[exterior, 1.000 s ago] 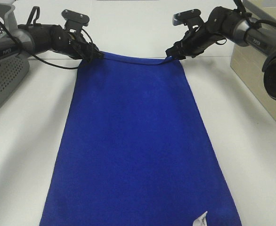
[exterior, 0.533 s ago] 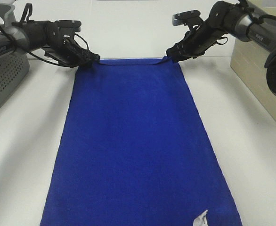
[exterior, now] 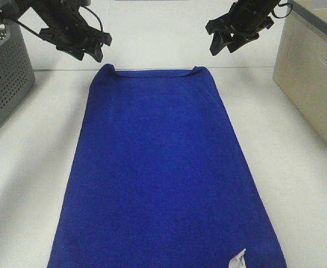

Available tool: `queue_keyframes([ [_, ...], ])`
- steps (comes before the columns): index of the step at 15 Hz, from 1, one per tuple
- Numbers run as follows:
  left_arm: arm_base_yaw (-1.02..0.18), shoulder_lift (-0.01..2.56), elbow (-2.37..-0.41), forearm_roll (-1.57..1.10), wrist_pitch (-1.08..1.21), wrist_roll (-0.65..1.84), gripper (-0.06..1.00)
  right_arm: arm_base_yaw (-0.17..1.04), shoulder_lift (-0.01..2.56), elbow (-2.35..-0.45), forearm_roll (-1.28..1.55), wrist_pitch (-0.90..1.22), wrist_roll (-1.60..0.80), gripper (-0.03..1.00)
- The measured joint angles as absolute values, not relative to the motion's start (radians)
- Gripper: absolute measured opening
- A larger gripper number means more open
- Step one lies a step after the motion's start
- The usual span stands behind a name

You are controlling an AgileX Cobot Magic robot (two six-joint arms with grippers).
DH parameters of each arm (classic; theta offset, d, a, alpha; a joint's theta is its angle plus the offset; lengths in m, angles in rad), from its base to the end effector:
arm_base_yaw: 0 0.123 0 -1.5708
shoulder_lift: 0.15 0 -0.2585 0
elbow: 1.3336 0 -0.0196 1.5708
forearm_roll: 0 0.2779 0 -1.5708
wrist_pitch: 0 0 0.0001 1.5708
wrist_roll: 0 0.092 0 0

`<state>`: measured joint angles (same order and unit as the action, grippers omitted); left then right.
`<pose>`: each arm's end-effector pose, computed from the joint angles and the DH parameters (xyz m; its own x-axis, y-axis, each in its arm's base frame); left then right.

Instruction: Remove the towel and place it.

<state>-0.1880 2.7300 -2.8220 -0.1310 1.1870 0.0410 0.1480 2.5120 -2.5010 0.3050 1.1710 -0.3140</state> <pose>0.5564 -0.1172 0.1815 -0.8312 0.1498 -0.5354 0.2424 0.9643 -0.1067 0.5370 0.1058 0.2051 -0.8034 -0.3052 -0.5113 -0.4326 0.8892 0.1488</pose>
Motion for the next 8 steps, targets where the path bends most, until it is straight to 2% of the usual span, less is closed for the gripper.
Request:
queue_keyframes([
  [3, -0.189, 2.652, -2.864, -0.128, 1.210, -0.039, 0.60, 0.148, 2.413, -2.502, 0.252, 1.215, -0.272, 0.74],
  [8, -0.176, 2.513, -2.867, -0.025, 1.212, 0.008, 0.62, 0.148, 2.220, -2.502, 0.141, 1.217, -0.163, 0.78],
])
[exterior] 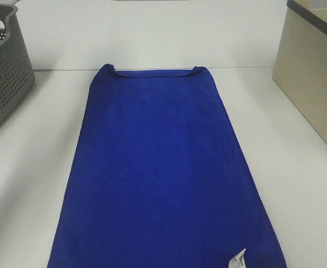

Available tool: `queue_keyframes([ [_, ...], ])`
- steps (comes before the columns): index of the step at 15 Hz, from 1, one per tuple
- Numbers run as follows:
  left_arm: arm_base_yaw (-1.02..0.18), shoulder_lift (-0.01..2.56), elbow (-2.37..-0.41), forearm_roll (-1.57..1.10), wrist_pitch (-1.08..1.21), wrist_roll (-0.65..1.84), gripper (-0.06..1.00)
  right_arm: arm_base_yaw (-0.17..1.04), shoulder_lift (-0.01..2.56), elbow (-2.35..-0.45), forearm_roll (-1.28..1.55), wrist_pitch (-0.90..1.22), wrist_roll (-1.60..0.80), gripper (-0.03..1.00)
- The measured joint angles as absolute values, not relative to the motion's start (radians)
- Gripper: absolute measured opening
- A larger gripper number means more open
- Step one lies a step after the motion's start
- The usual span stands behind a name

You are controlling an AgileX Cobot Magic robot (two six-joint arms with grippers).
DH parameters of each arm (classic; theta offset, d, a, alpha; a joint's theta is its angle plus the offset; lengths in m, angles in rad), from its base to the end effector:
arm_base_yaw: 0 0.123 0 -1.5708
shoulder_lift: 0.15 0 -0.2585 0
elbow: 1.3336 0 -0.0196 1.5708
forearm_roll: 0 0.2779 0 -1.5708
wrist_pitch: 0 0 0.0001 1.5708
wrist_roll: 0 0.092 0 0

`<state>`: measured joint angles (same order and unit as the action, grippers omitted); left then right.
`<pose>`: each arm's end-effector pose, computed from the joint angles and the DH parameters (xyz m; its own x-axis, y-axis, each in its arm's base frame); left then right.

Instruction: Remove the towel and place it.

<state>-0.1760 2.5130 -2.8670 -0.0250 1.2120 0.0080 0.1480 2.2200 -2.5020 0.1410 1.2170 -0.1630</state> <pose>0.5296 -0.0964 0.3143 -0.6860 0.1212 -0.7174 0.1910 0.9814 -0.0169 0.4906 0.0854 0.3536 -0.7083 -0.2195 -0.6710 -0.3153 0.9487 0.0225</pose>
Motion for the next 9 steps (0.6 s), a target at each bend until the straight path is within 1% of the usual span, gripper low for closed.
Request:
queue_keyframes([
  [2, -0.116, 2.470, -2.863, 0.000, 1.214, 0.026, 0.62, 0.143, 2.173, -2.502, 0.103, 1.218, -0.152, 0.78],
  [4, -0.009, 2.379, -2.771, 0.000, 1.215, 0.041, 0.62, 0.101, 2.109, -2.434, 0.110, 1.218, -0.125, 0.77],
  [6, 0.065, 2.258, -2.600, 0.000, 1.215, 0.076, 0.62, 0.048, 2.001, -2.275, 0.123, 1.217, -0.107, 0.76],
  [8, 0.073, 2.096, -2.375, 0.000, 1.215, 0.106, 0.62, 0.026, 1.843, -2.074, 0.124, 1.217, -0.103, 0.76],
  [9, 0.073, 2.046, -2.322, 0.000, 1.215, 0.109, 0.62, 0.026, 1.794, -2.019, 0.127, 1.217, -0.102, 0.76],
])
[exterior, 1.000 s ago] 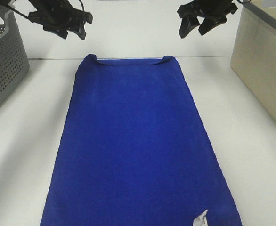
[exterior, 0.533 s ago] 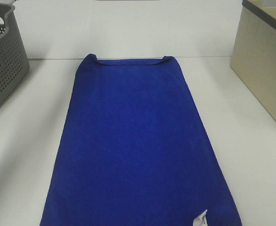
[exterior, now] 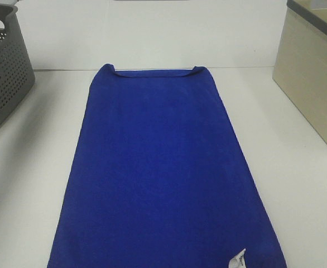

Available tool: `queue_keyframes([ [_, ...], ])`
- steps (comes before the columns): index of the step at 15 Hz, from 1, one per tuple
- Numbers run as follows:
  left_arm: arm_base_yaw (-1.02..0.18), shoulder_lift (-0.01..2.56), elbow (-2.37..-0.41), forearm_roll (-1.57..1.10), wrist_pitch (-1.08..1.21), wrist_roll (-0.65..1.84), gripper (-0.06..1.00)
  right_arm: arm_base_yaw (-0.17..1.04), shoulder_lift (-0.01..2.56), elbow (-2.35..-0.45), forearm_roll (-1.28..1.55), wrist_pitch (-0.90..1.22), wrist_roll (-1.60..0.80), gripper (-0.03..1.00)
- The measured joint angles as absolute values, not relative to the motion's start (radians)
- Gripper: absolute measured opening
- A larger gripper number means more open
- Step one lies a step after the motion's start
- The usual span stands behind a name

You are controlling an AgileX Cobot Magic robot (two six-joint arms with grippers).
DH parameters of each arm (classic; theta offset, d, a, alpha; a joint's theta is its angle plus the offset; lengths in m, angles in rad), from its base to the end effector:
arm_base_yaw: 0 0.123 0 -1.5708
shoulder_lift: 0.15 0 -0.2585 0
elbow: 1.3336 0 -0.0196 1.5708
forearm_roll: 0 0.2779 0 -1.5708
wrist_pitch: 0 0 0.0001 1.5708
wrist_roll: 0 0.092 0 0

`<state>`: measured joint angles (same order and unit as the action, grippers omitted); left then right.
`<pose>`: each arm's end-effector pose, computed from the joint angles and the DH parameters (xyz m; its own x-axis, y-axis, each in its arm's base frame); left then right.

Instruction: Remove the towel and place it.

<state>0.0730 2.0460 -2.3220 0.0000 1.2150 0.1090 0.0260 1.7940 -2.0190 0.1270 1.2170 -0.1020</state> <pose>0.4634 0.0339 0.3804 -0.7539 0.0539 -0.6547 0.0091 0.9974 0.0716 0.4088 0.0216 0.3960 -0.7774 -0.0776 -0.6243 -0.1446 0.9878 0.0573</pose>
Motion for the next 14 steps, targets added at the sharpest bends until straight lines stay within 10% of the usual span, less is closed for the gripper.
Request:
queue_keyframes([
  [14, 0.070, 0.557, -0.802, 0.087, 1.018, 0.117, 0.62, 0.026, 0.427, -0.849, 0.153, 1.220, -0.102, 0.76],
])
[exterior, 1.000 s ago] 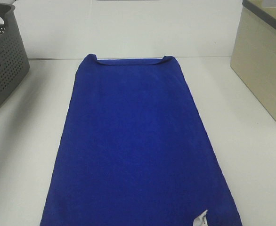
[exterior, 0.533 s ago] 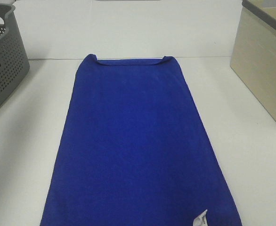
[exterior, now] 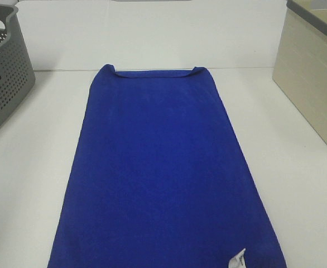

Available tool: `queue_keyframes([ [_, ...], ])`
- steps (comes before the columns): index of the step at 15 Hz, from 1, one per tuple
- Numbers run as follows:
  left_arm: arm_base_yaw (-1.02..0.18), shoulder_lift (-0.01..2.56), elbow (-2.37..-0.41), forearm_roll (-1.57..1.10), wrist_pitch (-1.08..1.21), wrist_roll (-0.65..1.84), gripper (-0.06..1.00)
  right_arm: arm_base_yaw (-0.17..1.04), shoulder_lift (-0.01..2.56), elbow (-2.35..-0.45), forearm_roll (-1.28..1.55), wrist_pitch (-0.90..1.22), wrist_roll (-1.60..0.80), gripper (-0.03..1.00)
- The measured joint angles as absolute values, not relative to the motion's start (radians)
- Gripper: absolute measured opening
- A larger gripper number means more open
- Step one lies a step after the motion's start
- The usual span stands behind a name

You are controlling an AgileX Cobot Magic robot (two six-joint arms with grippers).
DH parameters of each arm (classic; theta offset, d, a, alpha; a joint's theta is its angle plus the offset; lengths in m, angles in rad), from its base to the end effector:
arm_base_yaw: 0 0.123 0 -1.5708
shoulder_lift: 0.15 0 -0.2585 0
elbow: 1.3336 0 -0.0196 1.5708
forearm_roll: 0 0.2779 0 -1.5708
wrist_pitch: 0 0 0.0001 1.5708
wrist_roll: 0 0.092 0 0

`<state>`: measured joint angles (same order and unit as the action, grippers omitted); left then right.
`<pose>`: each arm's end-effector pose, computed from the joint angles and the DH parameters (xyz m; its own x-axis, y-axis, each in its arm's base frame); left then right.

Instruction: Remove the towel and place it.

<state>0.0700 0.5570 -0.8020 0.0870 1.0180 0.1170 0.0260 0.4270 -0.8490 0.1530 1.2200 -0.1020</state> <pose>0.1300 0.0159 0.3420 -0.6427 0.1169 -0.7572 -0.0231 0.9849 0.1717 0.0852 0.0154 0.3574 -0.6420 -0.0652 -0.7640 -0.1662 0.9845 0.0556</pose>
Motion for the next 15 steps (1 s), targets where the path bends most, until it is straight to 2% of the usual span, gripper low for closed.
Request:
queue_keyframes([
  [4, 0.070, 0.255, -0.607, 0.088, 1.008, 0.117, 0.62, 0.026, 0.222, -0.646, 0.153, 1.220, -0.096, 0.76],
  [8, 0.070, 0.026, -0.528, 0.034, 1.084, 0.116, 0.62, 0.026, 0.008, -0.513, 0.153, 1.221, -0.132, 0.76],
  [15, 0.070, -0.006, -0.518, 0.021, 1.081, 0.116, 0.62, 0.026, -0.004, -0.462, 0.154, 1.119, -0.181, 0.75],
])
